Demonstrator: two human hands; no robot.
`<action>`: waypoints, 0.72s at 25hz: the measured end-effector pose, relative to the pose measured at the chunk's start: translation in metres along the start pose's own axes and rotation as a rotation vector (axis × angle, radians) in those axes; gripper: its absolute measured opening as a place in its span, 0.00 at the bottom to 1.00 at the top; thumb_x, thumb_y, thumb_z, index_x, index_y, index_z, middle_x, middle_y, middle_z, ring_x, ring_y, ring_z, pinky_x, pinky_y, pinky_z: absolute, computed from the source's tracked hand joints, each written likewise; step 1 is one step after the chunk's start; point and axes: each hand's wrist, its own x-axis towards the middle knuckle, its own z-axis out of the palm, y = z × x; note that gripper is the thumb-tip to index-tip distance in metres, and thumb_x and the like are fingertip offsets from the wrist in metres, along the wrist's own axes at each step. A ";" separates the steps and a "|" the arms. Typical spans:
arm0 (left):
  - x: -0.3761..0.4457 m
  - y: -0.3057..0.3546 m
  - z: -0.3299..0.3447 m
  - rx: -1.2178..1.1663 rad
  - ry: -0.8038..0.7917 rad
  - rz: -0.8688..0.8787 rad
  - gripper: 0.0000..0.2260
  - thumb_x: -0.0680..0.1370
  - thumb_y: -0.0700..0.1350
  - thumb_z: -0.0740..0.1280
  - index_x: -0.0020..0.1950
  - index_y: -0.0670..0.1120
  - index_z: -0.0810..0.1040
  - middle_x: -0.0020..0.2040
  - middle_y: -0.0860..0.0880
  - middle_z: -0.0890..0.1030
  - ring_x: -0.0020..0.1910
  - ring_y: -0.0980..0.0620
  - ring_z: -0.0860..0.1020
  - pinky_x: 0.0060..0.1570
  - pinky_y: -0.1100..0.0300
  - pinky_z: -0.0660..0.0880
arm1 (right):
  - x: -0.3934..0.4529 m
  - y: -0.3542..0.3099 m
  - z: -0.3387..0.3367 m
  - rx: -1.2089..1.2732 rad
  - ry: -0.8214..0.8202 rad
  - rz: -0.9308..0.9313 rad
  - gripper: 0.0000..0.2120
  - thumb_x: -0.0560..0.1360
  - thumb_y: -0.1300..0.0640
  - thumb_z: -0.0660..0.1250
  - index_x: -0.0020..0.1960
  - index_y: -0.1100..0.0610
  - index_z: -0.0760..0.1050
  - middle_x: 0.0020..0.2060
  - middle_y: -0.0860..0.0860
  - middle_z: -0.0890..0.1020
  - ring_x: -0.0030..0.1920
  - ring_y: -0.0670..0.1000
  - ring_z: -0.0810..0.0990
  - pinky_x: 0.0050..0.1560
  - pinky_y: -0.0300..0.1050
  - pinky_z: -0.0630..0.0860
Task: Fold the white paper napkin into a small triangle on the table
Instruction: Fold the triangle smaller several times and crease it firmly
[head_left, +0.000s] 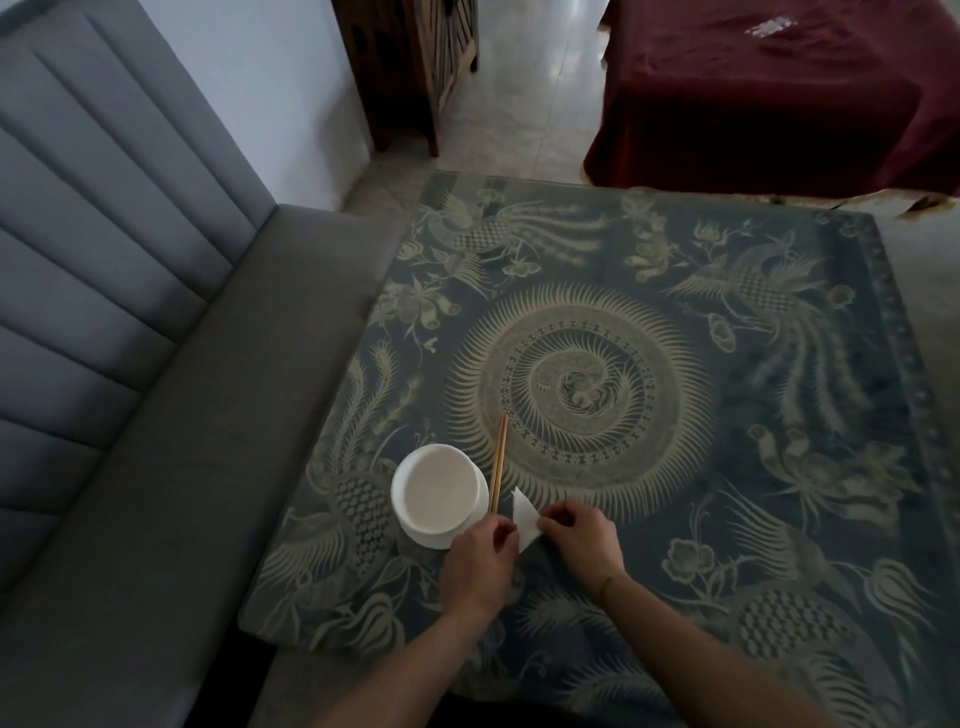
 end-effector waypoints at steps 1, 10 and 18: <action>0.001 0.000 0.000 0.019 0.009 0.014 0.06 0.79 0.50 0.67 0.52 0.51 0.81 0.48 0.55 0.83 0.45 0.56 0.78 0.43 0.60 0.72 | 0.003 -0.001 0.001 -0.011 0.002 -0.005 0.01 0.73 0.54 0.73 0.44 0.50 0.82 0.40 0.44 0.83 0.45 0.45 0.80 0.48 0.42 0.75; 0.005 -0.007 0.007 0.250 -0.121 0.088 0.15 0.80 0.50 0.61 0.64 0.51 0.77 0.59 0.52 0.77 0.54 0.51 0.78 0.48 0.52 0.76 | 0.001 -0.007 0.012 -0.233 0.094 -0.067 0.04 0.75 0.49 0.69 0.45 0.48 0.77 0.38 0.45 0.81 0.40 0.48 0.79 0.39 0.46 0.78; 0.007 -0.006 0.003 0.450 -0.198 0.242 0.13 0.80 0.51 0.60 0.62 0.52 0.76 0.57 0.51 0.72 0.48 0.47 0.78 0.41 0.52 0.75 | 0.001 -0.009 0.012 -0.426 0.152 -0.139 0.11 0.74 0.43 0.68 0.41 0.48 0.70 0.32 0.43 0.78 0.33 0.46 0.77 0.33 0.45 0.75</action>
